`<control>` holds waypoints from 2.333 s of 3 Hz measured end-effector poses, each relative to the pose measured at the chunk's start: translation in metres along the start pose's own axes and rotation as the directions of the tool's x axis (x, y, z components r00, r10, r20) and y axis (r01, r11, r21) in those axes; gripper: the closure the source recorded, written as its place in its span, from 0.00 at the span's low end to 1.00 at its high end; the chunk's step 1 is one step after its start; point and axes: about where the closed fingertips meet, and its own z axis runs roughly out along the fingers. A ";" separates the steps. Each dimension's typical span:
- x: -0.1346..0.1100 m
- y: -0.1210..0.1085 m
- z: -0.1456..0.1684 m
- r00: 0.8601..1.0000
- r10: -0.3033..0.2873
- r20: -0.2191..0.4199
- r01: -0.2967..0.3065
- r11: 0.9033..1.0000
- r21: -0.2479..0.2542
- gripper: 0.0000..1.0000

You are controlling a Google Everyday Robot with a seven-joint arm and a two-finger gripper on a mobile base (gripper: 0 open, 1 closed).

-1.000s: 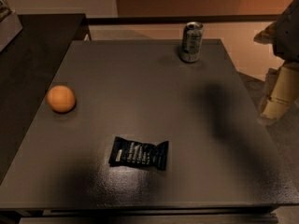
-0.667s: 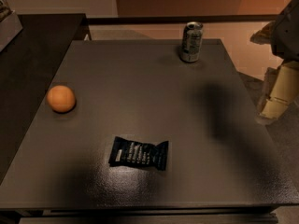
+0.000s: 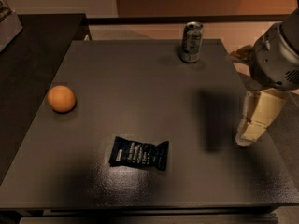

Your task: Move rxbar blueberry near 7up can

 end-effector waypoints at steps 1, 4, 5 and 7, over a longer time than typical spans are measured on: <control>-0.014 0.017 0.032 0.996 -0.037 0.086 0.039 0.999 -0.025 0.00; -0.072 0.071 0.101 0.930 0.013 0.368 0.043 0.989 -0.142 0.00; -0.090 0.082 0.115 0.901 0.037 0.432 0.040 0.985 -0.168 0.00; -0.105 0.094 0.138 0.872 0.073 0.485 0.035 0.977 -0.209 0.00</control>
Offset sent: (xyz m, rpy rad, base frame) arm -0.0313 0.0869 -0.0873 0.2945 0.0757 0.1582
